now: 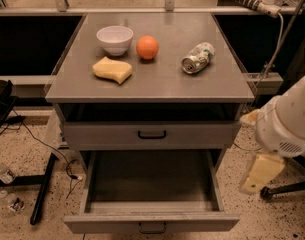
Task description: Close middle drawer
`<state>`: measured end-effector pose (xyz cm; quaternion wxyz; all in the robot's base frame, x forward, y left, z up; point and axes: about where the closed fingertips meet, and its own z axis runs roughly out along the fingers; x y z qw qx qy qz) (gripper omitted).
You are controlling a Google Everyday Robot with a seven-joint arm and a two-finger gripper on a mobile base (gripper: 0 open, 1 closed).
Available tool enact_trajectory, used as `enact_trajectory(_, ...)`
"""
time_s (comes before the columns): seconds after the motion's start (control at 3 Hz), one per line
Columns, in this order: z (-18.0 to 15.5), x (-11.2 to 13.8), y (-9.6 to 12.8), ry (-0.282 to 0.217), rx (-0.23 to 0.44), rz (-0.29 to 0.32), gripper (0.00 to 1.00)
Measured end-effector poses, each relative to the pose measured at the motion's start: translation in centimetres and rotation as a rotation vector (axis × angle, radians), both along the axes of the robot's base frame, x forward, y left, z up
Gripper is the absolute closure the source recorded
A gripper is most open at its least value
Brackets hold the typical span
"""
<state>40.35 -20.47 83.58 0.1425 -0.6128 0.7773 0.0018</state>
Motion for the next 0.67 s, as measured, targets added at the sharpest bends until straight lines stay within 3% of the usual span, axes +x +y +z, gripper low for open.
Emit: enact_trajectory(0.67, -9.8, -2.7, 0.1, 0.023, 0.063, 0.023, 0.62)
